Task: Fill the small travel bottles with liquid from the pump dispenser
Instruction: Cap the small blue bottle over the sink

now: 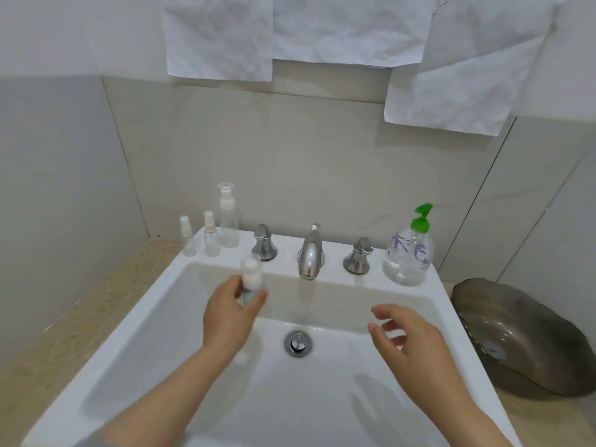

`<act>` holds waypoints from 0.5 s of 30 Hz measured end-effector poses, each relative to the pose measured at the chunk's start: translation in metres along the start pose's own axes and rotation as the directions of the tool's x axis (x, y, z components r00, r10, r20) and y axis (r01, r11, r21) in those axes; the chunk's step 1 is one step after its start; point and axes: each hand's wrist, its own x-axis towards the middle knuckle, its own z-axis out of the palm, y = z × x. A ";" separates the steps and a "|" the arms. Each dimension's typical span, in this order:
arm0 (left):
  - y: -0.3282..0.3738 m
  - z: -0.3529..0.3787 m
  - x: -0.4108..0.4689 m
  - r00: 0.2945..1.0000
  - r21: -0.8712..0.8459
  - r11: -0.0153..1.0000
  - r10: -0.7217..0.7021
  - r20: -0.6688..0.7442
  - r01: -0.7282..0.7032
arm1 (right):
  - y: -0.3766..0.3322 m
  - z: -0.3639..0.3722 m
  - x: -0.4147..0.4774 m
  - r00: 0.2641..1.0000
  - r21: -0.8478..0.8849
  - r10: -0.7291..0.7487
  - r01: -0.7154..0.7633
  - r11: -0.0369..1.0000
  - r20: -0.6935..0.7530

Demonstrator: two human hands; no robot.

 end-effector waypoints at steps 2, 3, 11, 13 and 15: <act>0.005 0.003 -0.036 0.994 -0.058 0.998 0.013 0.109 -0.007 | 0.011 0.009 -0.013 0.999 0.035 0.047 -0.047 0.998 0.018; 0.009 0.006 -0.052 0.986 -0.070 0.997 0.021 0.163 -0.009 | 0.016 0.012 -0.018 0.997 0.059 0.073 -0.074 0.996 0.021; 0.033 0.035 -0.112 0.932 -0.015 0.994 0.104 0.347 -0.105 | 0.013 0.018 -0.057 0.968 0.364 0.250 -0.242 0.899 0.028; 0.034 0.036 -0.118 0.915 0.016 0.983 0.163 0.369 -0.181 | 0.012 0.018 -0.063 0.960 0.404 0.275 -0.272 0.874 0.051; 0.034 0.033 -0.120 0.893 0.049 0.967 0.209 0.399 -0.249 | 0.011 0.019 -0.066 0.955 0.420 0.287 -0.292 0.859 0.077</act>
